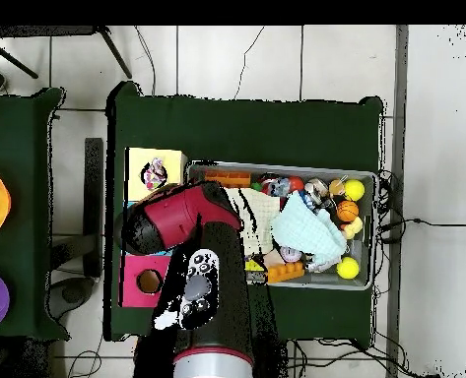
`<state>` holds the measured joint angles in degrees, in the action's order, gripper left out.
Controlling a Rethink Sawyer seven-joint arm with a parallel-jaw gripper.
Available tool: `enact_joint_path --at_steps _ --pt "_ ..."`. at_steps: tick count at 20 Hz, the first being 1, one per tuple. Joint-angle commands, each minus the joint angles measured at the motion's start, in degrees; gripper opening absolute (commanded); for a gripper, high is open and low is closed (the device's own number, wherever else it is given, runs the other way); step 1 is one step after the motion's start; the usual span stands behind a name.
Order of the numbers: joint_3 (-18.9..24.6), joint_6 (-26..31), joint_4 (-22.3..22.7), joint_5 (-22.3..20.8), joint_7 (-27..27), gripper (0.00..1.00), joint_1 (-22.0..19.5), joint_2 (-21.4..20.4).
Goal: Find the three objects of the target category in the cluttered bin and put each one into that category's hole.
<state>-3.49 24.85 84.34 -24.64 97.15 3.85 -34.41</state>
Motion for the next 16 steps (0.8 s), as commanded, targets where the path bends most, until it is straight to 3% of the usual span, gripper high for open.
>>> enact_joint_path --at_steps 1,12,16 --pt "6.45 6.88 1.17 -0.56 -3.98 1.00 -1.67 -1.35" --pt "3.90 10.58 0.31 -2.50 -4.44 1.00 0.67 -3.51" --pt "5.69 10.53 1.42 -1.08 -4.50 1.00 -0.52 -4.09"
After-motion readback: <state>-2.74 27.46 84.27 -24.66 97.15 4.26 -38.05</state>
